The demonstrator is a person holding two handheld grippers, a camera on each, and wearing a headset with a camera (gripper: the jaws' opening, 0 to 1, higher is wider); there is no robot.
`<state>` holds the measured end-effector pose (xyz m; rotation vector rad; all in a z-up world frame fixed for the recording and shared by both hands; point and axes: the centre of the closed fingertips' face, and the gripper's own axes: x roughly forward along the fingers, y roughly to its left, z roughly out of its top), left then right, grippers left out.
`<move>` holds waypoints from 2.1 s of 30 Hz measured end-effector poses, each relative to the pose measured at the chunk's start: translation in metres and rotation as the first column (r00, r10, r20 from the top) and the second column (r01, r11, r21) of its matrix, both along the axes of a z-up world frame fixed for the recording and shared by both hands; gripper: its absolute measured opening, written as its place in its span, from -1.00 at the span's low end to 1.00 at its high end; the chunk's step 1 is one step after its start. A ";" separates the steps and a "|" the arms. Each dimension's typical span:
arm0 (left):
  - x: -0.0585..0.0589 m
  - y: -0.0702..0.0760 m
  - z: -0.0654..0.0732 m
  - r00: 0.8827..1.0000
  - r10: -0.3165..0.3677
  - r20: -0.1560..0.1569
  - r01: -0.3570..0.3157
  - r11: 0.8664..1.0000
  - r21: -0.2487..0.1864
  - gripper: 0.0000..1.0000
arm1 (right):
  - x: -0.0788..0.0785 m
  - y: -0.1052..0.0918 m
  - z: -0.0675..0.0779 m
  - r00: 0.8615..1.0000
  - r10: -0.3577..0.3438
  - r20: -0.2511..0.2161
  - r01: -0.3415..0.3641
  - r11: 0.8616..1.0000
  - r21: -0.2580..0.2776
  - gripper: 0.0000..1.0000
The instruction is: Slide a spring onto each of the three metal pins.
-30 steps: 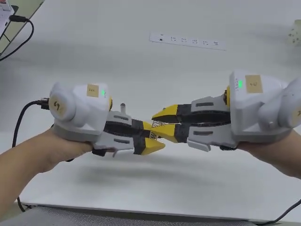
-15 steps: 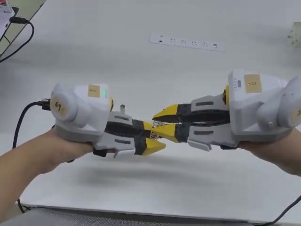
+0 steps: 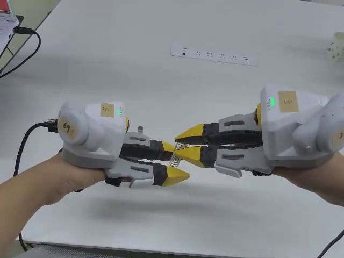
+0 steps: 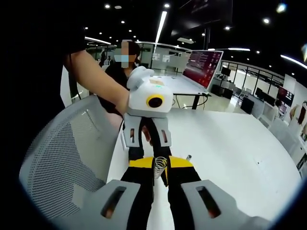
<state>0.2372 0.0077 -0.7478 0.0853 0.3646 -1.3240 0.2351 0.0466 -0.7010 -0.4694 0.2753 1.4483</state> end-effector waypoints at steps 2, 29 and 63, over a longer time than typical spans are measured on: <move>0.001 0.003 -0.001 1.000 0.009 0.002 -0.009 1.000 0.005 -0.66 | 0.001 0.000 0.000 1.000 -0.001 0.000 0.001 1.000 0.001 -0.86; 0.021 0.056 0.001 0.978 0.198 0.071 -0.200 0.979 0.028 0.23 | 0.010 -0.008 -0.003 1.000 -0.026 0.017 0.027 0.999 -0.022 -0.86; 0.015 0.117 -0.013 0.939 0.343 0.036 -0.344 0.939 0.017 0.96 | 0.020 -0.021 -0.010 0.996 -0.079 0.030 0.080 0.995 -0.054 -0.86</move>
